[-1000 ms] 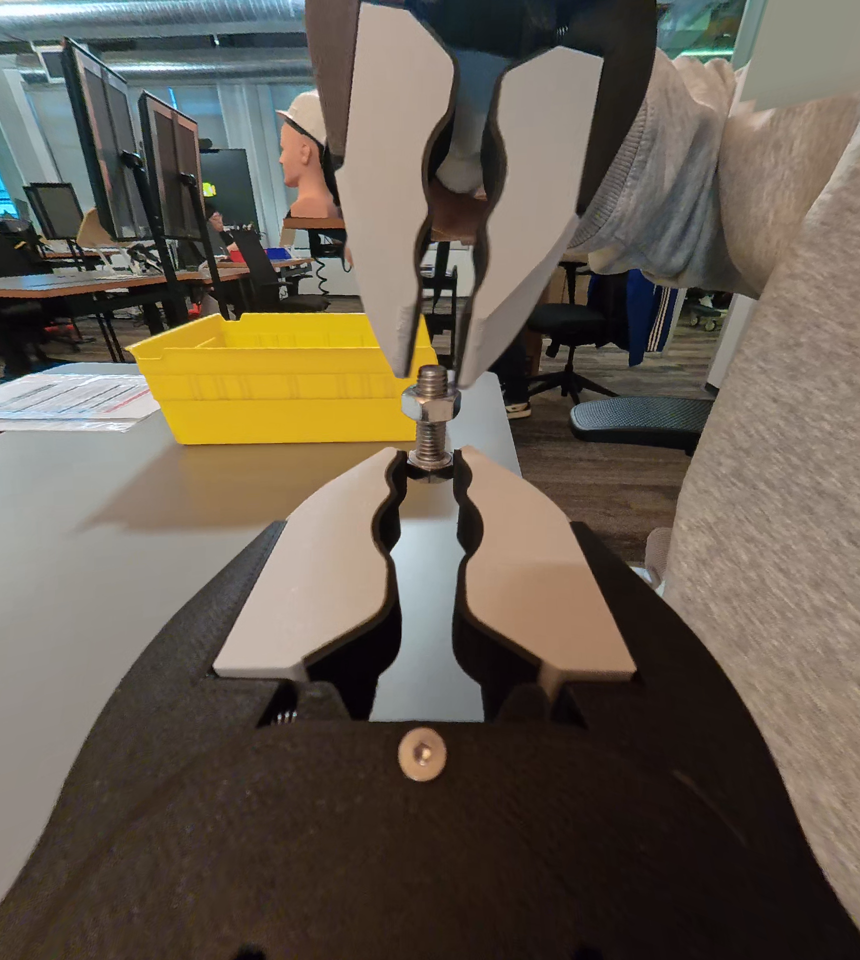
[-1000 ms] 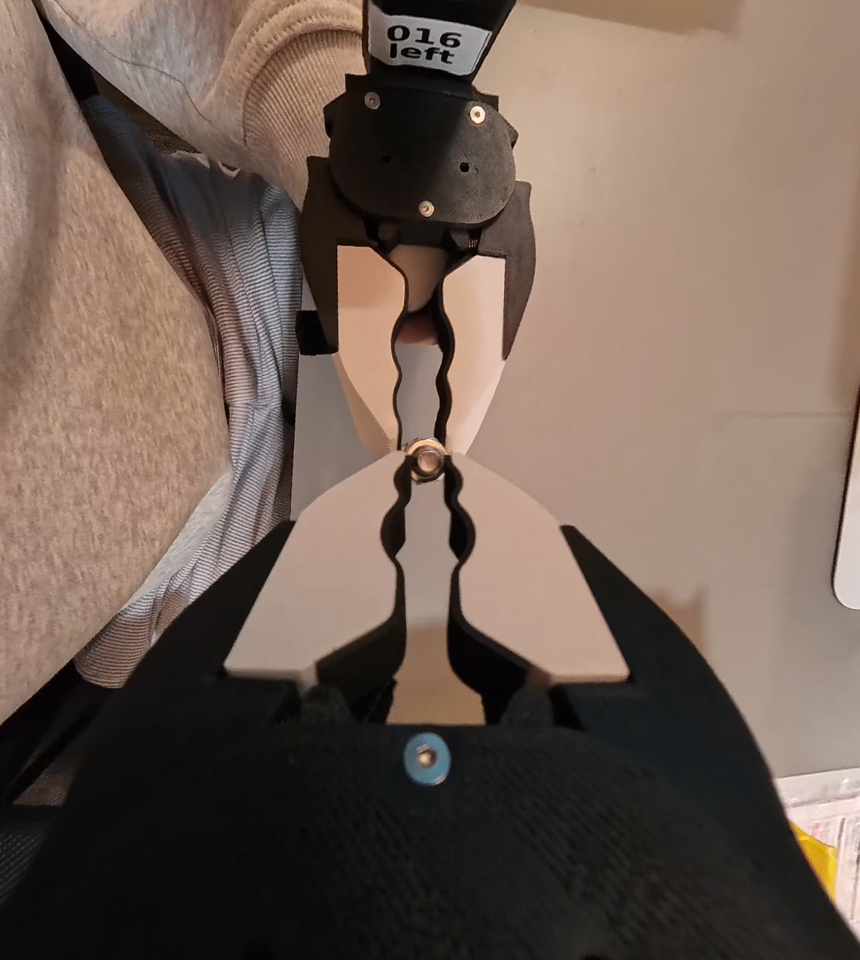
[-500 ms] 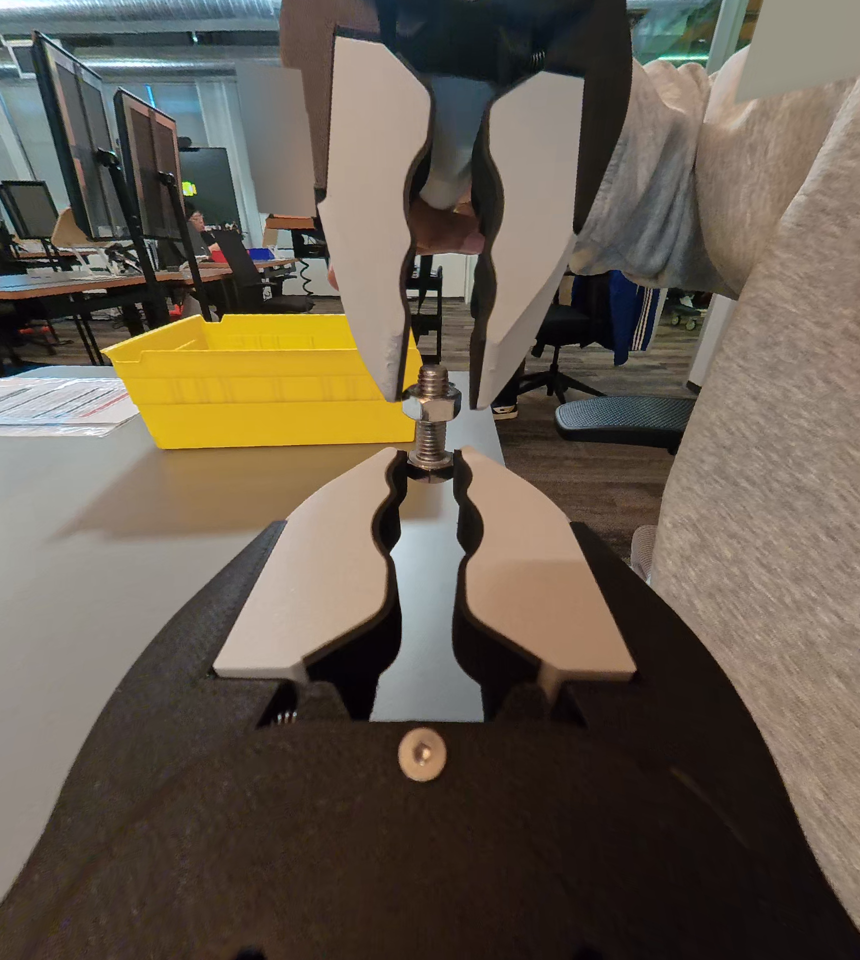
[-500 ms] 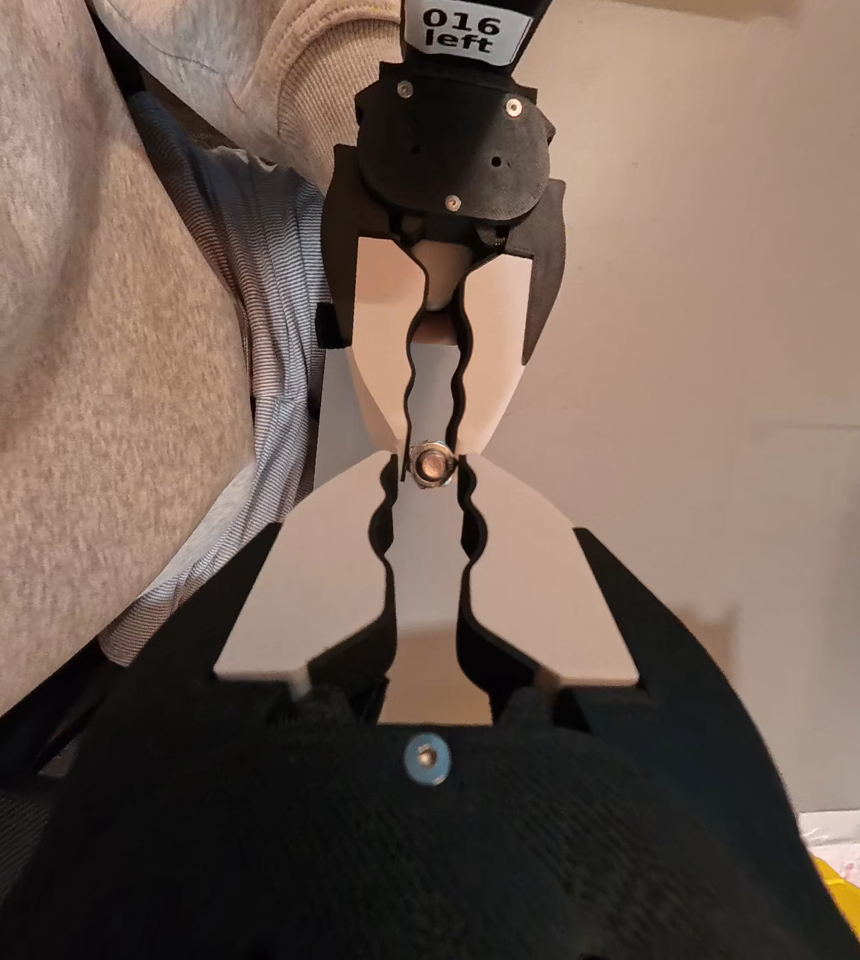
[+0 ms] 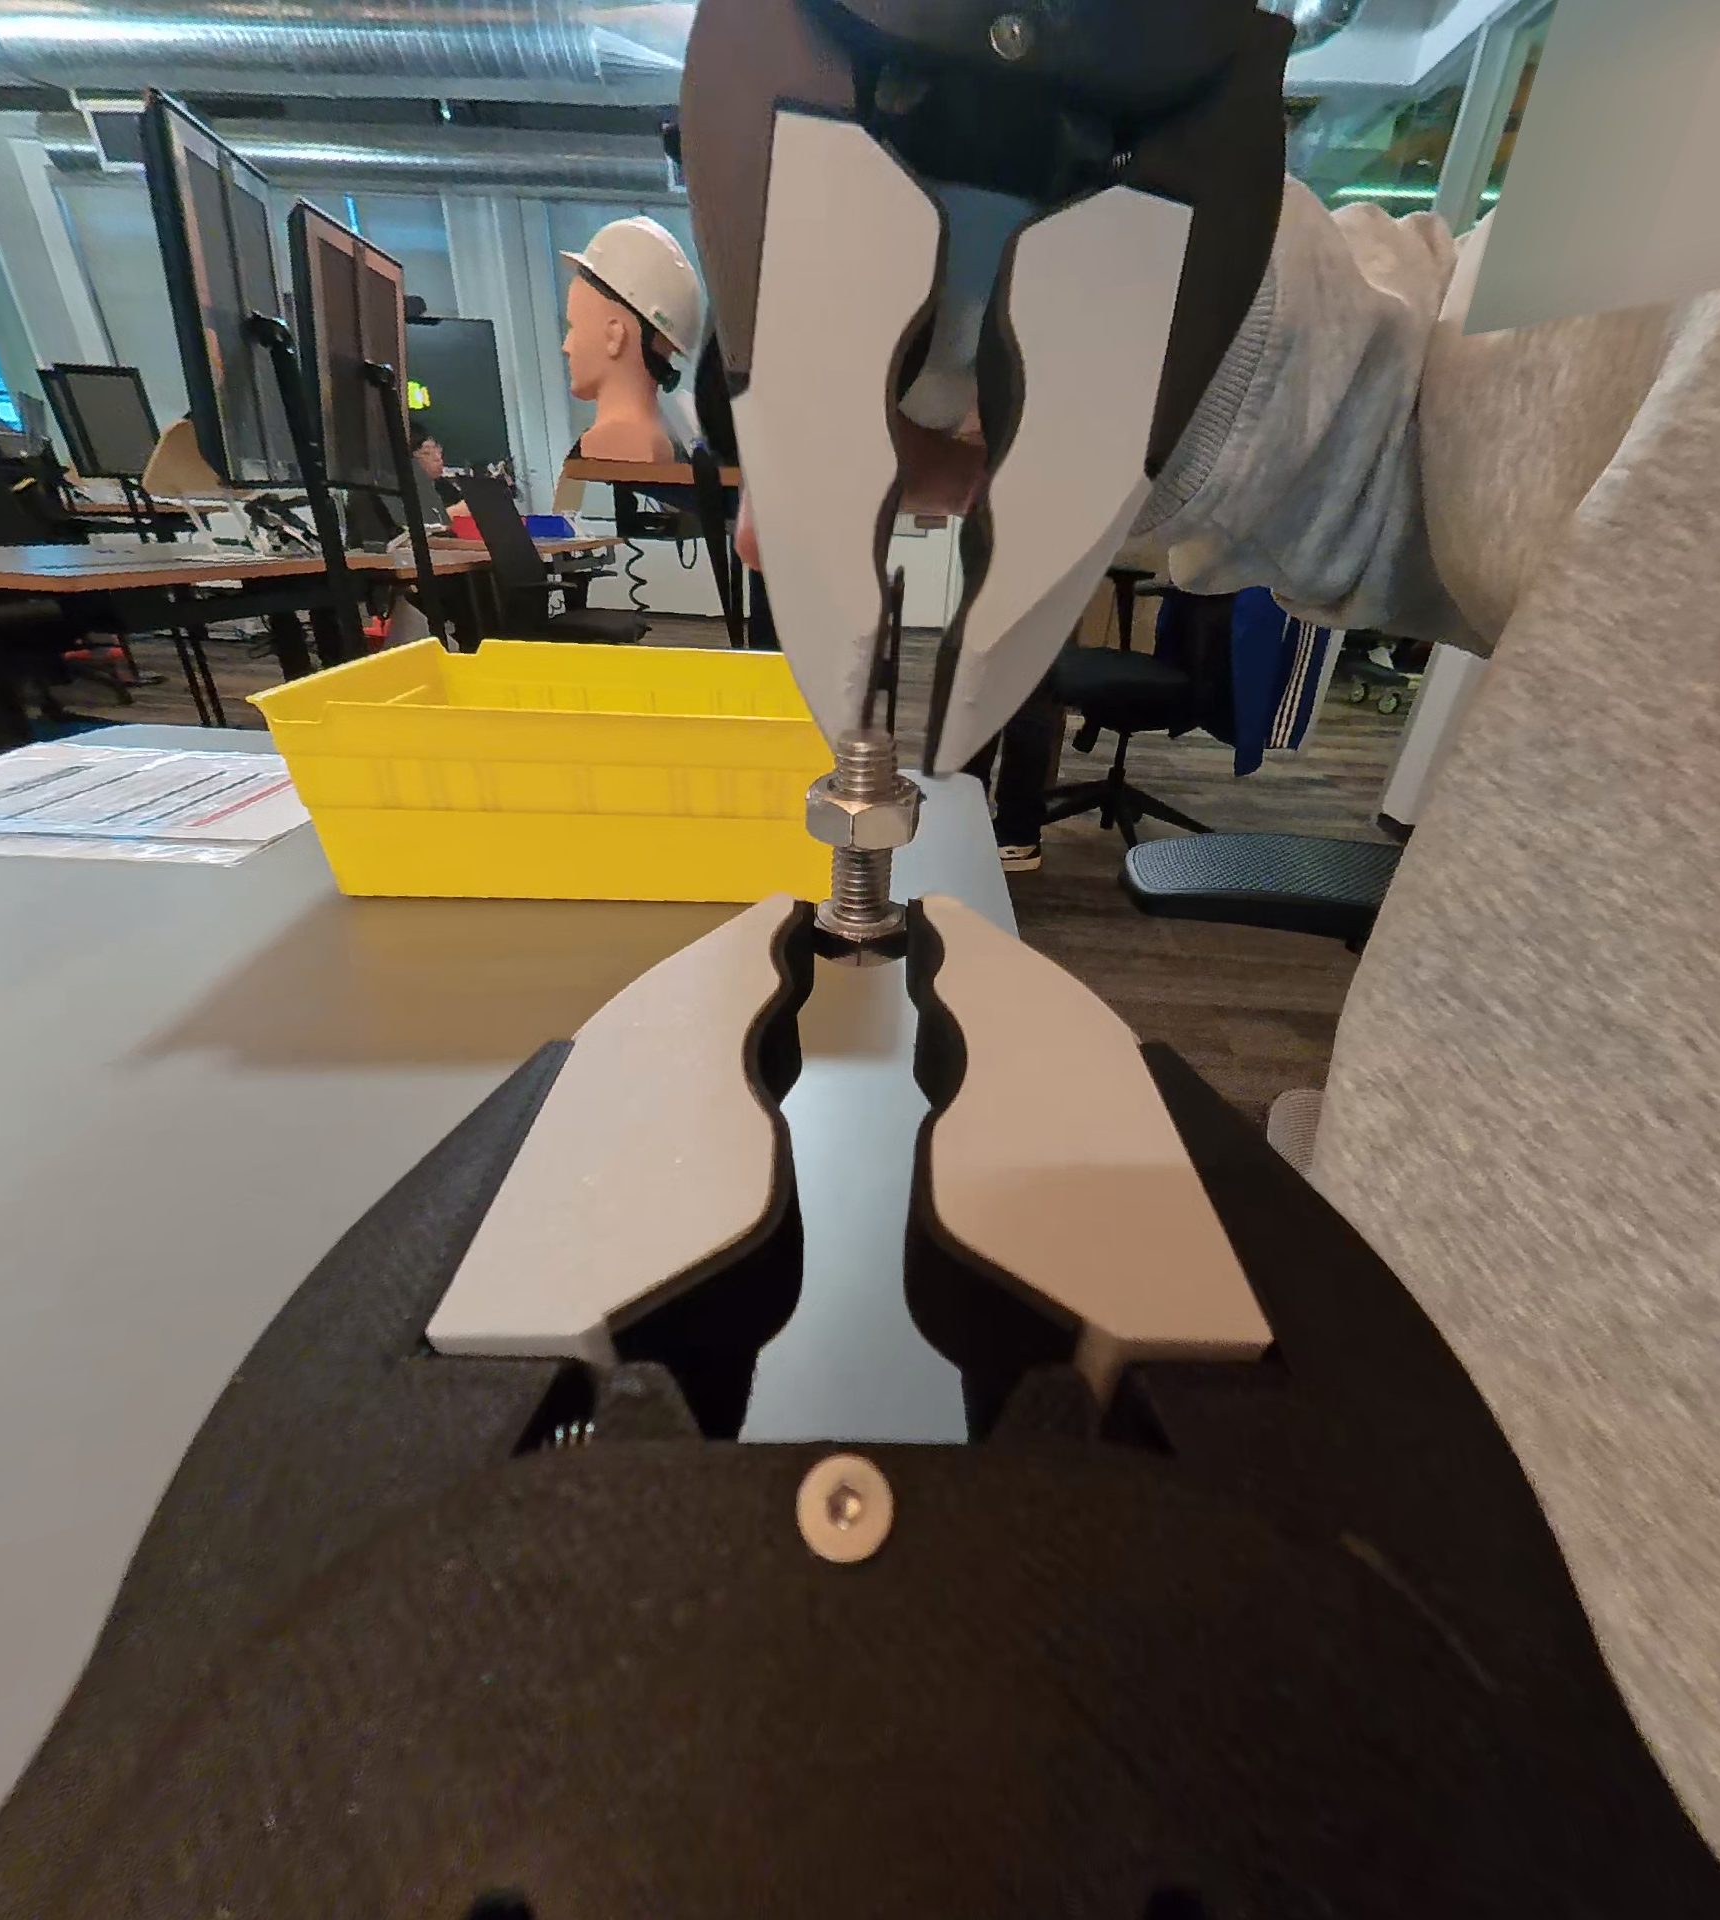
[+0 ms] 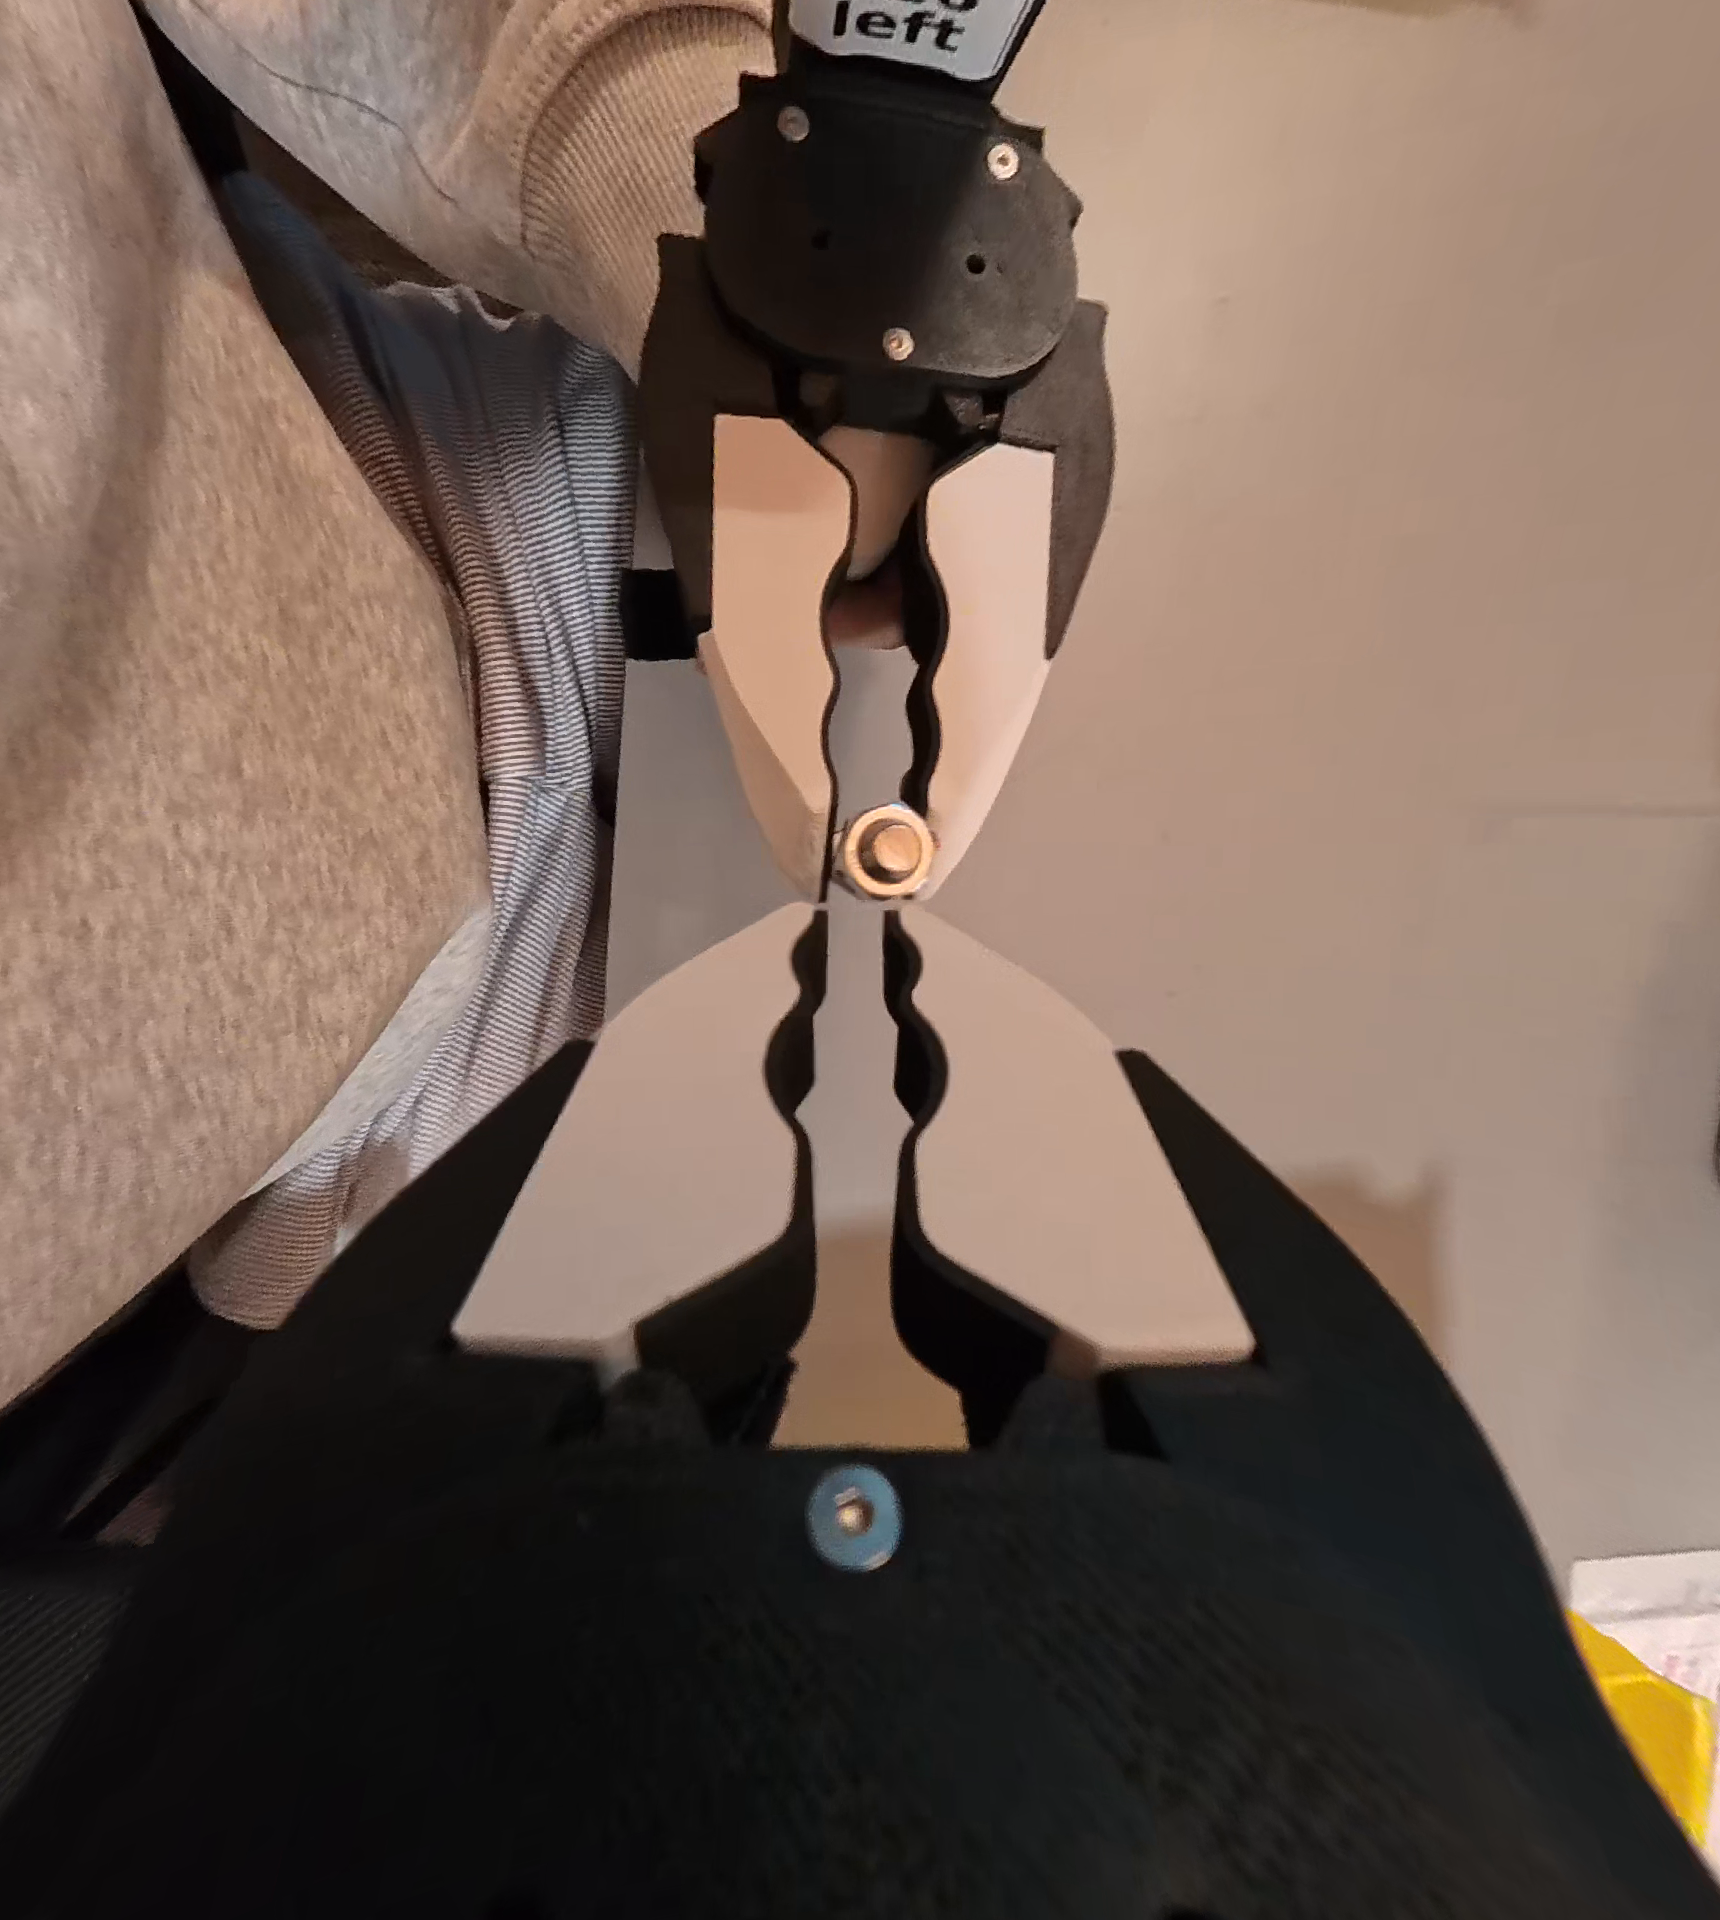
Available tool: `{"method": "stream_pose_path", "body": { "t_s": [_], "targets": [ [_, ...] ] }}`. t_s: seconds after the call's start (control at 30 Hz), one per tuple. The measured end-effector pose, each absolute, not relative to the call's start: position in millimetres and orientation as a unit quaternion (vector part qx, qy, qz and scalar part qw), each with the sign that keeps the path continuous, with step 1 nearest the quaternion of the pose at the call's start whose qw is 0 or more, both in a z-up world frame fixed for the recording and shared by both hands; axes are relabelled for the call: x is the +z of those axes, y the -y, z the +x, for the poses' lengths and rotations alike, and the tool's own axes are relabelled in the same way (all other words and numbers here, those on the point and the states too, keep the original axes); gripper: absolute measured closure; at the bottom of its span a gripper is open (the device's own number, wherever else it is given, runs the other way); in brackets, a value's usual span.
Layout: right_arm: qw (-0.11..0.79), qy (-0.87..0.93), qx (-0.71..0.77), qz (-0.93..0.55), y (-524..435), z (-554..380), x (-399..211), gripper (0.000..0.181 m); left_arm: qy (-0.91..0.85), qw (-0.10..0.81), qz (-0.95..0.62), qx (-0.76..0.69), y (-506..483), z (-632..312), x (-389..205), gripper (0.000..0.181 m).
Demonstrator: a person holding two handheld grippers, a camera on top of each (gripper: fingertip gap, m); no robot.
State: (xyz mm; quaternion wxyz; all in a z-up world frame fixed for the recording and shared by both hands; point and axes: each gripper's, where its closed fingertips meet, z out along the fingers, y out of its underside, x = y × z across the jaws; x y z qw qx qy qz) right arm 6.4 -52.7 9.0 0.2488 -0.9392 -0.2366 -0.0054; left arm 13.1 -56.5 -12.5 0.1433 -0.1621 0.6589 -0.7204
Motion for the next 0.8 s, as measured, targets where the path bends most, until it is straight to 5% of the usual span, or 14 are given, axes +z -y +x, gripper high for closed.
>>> {"method": "stream_pose_path", "body": {
  "t_s": [0.8],
  "targets": [
    [0.289, 0.203, 0.015, -0.935, 43.4, 5.8, 7.9, 0.172, -0.670, 0.140, -0.154, -0.713, 60.9, 9.4, -16.5, 0.163]
  ]
}}
